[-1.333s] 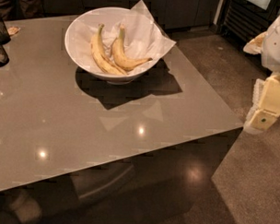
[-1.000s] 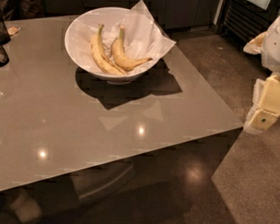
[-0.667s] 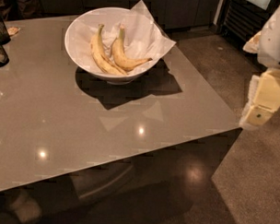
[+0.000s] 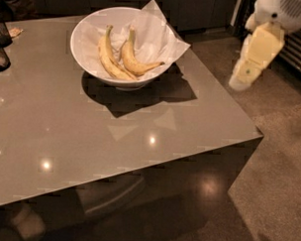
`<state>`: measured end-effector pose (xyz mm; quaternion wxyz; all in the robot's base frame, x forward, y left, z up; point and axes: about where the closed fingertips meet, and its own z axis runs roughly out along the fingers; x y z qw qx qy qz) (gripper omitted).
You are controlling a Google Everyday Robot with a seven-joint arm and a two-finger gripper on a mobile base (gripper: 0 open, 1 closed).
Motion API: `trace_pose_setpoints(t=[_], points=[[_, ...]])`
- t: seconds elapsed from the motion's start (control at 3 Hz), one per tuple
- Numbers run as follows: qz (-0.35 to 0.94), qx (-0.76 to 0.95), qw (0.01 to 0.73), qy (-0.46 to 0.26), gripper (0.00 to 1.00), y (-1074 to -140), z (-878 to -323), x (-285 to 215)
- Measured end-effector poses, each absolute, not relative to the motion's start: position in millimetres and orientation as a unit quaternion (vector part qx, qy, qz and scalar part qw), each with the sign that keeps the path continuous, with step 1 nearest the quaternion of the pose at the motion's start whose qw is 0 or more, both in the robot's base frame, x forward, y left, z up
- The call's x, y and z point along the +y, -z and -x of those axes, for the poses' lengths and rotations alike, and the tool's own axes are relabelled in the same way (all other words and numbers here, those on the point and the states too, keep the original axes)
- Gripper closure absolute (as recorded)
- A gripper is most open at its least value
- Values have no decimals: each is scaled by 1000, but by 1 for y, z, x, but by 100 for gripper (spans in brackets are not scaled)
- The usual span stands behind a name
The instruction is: Pick banana from white bowl
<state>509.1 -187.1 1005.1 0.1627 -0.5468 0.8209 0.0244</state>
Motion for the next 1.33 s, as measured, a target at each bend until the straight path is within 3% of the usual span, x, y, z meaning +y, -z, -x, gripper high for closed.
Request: trace_pose_setpoints(t=[0.33, 1.0, 1.33], points=[[554, 809, 193, -17, 0, -1032, -552, -163], [521, 816, 247, -35, 0, -1044, -580, -154], [506, 831, 226, -44, 0, -1026, -641, -125]])
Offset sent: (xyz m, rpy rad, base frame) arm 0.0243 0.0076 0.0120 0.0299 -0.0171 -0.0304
